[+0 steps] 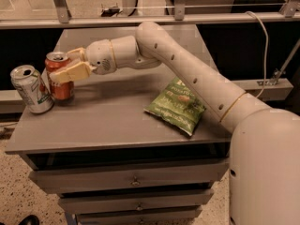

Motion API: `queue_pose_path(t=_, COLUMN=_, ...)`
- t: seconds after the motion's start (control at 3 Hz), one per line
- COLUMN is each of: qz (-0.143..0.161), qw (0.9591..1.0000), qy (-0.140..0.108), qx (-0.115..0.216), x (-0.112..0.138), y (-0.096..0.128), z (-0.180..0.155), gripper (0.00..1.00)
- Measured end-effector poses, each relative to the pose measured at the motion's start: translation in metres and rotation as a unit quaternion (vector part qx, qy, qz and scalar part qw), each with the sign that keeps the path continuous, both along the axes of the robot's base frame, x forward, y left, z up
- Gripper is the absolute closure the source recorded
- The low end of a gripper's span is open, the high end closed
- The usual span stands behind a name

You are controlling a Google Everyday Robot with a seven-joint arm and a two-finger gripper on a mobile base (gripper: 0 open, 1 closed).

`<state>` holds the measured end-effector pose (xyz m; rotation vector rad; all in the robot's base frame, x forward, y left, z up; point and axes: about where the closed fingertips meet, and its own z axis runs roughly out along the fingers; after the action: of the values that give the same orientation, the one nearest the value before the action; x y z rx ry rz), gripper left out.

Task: Move coke can near 7up can

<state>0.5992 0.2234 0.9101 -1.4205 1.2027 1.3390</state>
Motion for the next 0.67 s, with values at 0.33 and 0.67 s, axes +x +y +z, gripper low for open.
queue_pose_path(t=0.33, qz=0.009, qw=1.0, qy=-0.002, qx=0.001, x=-0.0036, y=0.0036, z=-0.0025, gripper=0.3)
queue_pose_path(t=0.67, qz=0.014, qw=0.9998, qy=-0.015, qx=-0.004, x=-0.0039, y=0.0041, z=-0.0024, gripper=0.01)
